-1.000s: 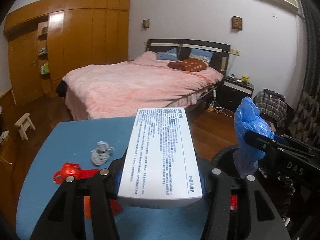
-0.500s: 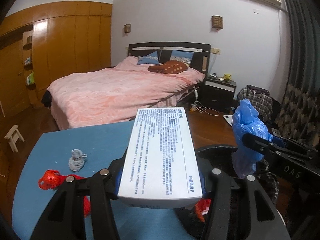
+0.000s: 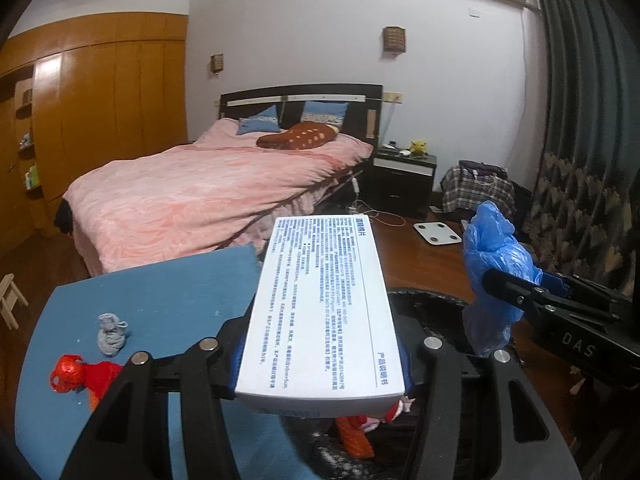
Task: Collect trash
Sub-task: 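Carry box and blue bag over the bin and open both grippers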
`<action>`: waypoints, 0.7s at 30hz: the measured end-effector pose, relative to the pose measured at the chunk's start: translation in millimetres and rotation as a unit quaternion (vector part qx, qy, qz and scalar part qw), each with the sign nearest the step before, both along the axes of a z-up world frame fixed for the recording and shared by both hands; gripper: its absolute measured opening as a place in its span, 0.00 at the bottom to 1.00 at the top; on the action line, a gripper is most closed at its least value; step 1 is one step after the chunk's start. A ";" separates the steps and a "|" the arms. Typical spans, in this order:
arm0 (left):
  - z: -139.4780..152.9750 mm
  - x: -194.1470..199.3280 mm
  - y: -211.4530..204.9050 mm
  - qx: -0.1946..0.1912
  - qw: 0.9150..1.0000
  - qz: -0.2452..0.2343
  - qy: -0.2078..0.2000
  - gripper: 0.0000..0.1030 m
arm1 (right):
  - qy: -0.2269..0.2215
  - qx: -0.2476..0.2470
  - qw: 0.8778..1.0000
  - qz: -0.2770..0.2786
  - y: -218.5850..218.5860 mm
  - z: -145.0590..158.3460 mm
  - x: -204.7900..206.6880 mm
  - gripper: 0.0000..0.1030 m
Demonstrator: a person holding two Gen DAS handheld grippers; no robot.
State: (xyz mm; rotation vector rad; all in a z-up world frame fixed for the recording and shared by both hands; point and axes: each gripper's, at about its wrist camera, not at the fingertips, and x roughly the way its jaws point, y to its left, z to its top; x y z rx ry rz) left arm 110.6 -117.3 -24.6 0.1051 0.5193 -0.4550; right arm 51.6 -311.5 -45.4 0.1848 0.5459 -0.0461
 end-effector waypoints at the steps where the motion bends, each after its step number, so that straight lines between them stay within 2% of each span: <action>1: -0.8 -0.6 -3.1 0.000 1.000 -0.004 0.001 0.53 | 0.001 0.000 1.000 -0.003 -2.7 -1.1 -2.2 0.43; 11: -14.6 -7.0 -36.8 0.011 0.999 -0.039 0.011 0.53 | 0.012 0.001 0.999 -0.035 -32.2 -15.6 -17.0 0.43; 21: -48.1 -2.6 -64.7 0.023 0.996 -0.070 0.052 0.53 | 0.040 0.003 0.998 -0.057 -53.2 -42.9 -22.6 0.43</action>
